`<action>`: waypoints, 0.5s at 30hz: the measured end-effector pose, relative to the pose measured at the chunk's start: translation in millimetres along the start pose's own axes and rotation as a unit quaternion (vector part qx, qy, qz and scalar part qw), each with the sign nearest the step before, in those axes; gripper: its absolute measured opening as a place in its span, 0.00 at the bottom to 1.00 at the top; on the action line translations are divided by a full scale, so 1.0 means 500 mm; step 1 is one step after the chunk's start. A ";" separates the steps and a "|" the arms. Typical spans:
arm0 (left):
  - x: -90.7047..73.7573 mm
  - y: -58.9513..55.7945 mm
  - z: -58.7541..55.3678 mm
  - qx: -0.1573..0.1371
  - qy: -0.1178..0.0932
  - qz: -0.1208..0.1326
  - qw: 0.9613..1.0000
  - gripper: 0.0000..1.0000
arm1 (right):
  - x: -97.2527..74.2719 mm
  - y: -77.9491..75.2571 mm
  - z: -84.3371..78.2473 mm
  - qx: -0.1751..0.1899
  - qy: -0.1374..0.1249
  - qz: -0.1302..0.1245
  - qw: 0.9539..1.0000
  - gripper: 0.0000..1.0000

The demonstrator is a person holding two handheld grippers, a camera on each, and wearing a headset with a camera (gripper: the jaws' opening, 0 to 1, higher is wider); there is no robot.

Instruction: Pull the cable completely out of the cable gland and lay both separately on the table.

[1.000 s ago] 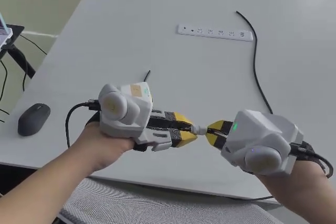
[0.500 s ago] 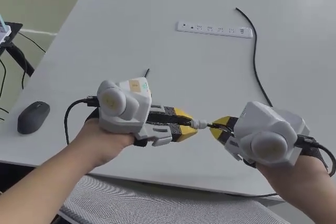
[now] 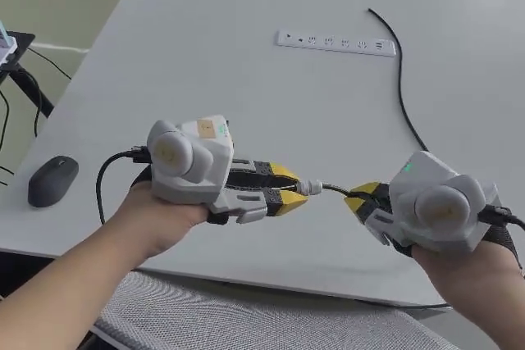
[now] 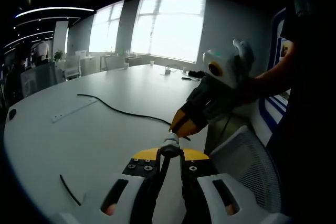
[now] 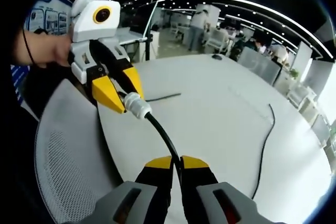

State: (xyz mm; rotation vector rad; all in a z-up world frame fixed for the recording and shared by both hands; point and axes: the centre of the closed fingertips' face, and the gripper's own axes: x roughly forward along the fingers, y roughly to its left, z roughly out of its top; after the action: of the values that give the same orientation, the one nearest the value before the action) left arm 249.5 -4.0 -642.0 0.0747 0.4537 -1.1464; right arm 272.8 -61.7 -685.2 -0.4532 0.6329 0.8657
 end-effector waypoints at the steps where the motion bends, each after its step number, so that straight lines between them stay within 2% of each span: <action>1: 0.000 0.000 0.001 0.001 -0.001 0.000 1.000 0.15 | 0.000 -0.002 -0.004 0.008 0.001 -0.002 1.000 0.00; 4: 0.000 0.000 0.001 0.000 -0.002 0.000 1.000 0.15 | 0.001 -0.008 -0.011 0.026 0.001 -0.006 1.000 0.00; 7: -0.001 0.002 0.000 0.000 -0.003 0.000 1.000 0.15 | 0.005 -0.015 -0.027 0.060 0.003 -0.010 0.998 0.00; 9: -0.002 0.002 0.000 -0.001 -0.003 0.001 1.000 0.15 | 0.007 -0.018 -0.039 0.090 0.005 -0.012 0.996 0.00; 15: -0.004 0.002 -0.003 -0.001 -0.002 0.001 1.000 0.15 | 0.014 -0.027 -0.075 0.142 0.012 -0.013 0.990 0.00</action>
State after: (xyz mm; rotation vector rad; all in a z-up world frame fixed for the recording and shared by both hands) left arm 249.1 -1.3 -642.8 0.0702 0.4512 -1.1445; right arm 275.0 -88.1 -715.9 -0.2130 0.7575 0.7316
